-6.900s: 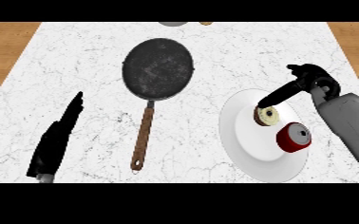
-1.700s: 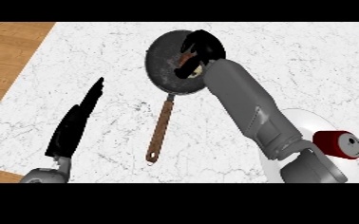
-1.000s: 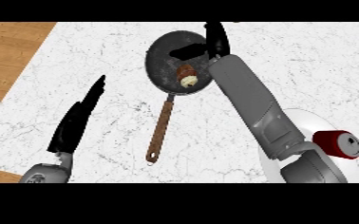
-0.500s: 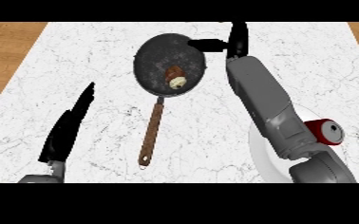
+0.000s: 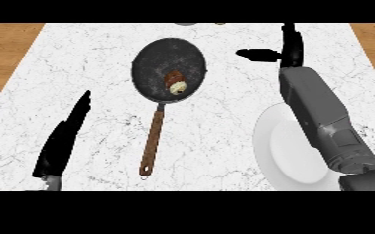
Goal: Pick the cupcake from the plate and place it in the pan
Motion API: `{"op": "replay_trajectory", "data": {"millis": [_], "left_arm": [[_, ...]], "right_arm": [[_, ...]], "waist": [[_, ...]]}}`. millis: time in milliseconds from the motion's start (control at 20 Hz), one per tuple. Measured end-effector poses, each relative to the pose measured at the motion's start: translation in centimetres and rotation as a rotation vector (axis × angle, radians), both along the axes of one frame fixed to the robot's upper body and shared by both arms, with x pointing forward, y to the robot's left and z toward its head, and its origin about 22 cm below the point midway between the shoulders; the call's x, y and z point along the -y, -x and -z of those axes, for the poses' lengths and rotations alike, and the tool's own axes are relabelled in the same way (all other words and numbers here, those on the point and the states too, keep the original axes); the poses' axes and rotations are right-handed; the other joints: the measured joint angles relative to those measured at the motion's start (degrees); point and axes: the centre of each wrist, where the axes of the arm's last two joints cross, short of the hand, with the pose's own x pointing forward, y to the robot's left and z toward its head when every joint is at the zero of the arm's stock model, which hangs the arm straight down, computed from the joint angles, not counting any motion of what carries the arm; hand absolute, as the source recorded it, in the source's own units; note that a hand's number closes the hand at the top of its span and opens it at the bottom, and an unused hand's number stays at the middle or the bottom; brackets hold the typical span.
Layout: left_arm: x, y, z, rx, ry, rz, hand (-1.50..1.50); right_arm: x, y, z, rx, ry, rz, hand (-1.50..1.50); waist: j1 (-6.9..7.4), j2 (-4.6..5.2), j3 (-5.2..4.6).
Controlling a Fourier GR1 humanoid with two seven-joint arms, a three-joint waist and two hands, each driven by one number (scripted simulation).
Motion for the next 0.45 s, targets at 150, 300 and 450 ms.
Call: {"op": "replay_trajectory", "data": {"millis": [150, 300, 450], "left_arm": [[-0.3, 0.6, 0.1, -0.004, -0.001, -0.012, 0.00], [-0.1, 0.5, 0.3, -0.008, 0.000, -0.018, 0.00], [-0.4, 0.8, 0.1, -0.014, 0.003, -0.023, 0.00]], "right_arm": [[2.9, 0.4, 0.1, -0.001, 0.009, -0.009, -1.50], [5.7, 1.0, 0.5, 0.000, 0.019, -0.018, -1.50], [7.7, 1.5, 0.6, -0.008, 0.024, -0.032, -1.50]], "waist": [[-0.34, -0.17, 0.01], [-0.74, -0.30, 0.00], [-0.92, -0.41, -0.01]]}}
